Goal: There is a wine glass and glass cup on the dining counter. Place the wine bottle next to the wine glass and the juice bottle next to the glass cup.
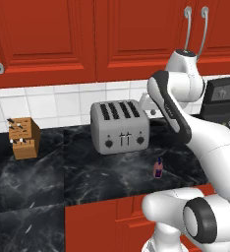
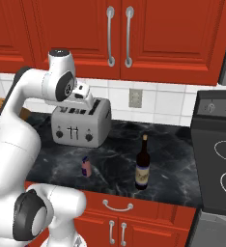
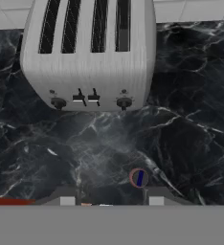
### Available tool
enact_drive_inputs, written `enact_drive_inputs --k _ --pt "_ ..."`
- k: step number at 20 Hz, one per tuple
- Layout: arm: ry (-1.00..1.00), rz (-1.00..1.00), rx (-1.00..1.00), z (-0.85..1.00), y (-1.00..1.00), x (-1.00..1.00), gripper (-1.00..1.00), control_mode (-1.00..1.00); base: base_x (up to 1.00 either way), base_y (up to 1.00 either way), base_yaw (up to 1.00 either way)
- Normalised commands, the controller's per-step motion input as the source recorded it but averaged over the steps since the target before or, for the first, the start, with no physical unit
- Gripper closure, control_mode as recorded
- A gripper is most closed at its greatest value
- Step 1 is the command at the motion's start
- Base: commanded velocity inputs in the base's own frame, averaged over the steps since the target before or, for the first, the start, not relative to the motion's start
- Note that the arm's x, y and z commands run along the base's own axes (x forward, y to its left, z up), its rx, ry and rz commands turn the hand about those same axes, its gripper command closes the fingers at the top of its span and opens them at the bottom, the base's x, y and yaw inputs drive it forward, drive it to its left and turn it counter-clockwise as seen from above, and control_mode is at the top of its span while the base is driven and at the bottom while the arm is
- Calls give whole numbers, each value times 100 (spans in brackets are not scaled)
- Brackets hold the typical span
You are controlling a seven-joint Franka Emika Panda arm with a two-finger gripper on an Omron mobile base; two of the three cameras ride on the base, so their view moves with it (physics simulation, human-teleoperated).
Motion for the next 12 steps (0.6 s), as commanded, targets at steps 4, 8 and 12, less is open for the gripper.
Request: enact_drive_inputs --k 4,8,12 --pt "-2 0 0 0 0 -10 -100 -100 0 0 0" --pt "0 0 0 0 -2 -16 -100 -100 0 0 0" --pt "0 0 0 -3 -7 -19 -100 -100 0 0 0"
